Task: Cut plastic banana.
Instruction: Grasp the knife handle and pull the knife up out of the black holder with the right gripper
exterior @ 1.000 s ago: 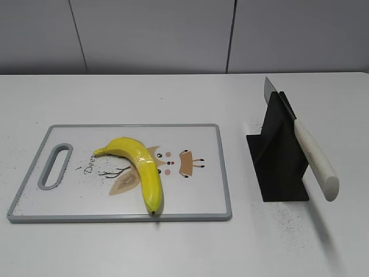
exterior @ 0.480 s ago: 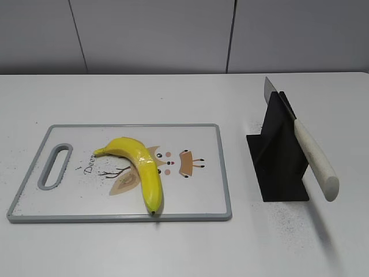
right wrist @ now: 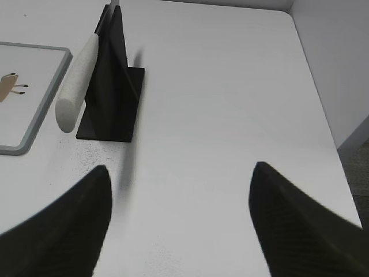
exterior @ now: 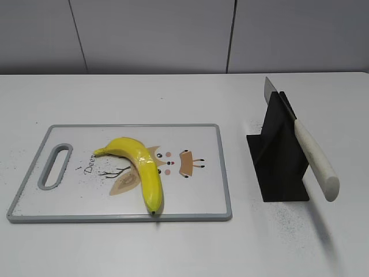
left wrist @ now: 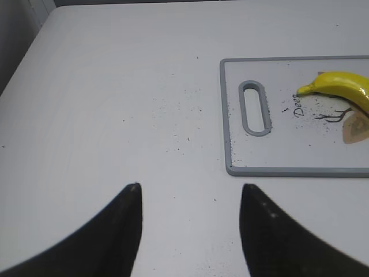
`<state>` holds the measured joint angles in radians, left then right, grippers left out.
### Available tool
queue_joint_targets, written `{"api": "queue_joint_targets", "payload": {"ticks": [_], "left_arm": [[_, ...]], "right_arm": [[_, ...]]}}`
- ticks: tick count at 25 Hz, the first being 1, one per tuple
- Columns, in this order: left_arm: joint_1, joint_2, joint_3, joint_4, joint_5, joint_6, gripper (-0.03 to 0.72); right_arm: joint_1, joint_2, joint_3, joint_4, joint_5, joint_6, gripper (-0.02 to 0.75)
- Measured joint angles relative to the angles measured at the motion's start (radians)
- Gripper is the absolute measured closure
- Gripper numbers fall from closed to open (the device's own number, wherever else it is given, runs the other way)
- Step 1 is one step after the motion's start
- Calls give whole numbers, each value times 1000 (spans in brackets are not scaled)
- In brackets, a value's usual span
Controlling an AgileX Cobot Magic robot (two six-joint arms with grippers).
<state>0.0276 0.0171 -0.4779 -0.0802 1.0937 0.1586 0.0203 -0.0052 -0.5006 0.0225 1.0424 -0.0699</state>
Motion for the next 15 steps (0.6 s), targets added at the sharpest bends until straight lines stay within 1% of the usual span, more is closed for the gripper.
{"api": "queue_joint_targets", "payload": {"ticks": [4, 7, 11, 15], "left_arm": [[0, 0, 0, 0, 0, 0, 180], [0, 0, 0, 0, 0, 0, 180], [0, 0, 0, 0, 0, 0, 180], [0, 0, 0, 0, 0, 0, 180]], "right_arm": [[0, 5, 0, -1, 0, 1, 175], [0, 54, -23, -1, 5, 8, 175], [0, 164, -79, -1, 13, 45, 175], [0, 323, -149, -1, 38, 98, 175]]}}
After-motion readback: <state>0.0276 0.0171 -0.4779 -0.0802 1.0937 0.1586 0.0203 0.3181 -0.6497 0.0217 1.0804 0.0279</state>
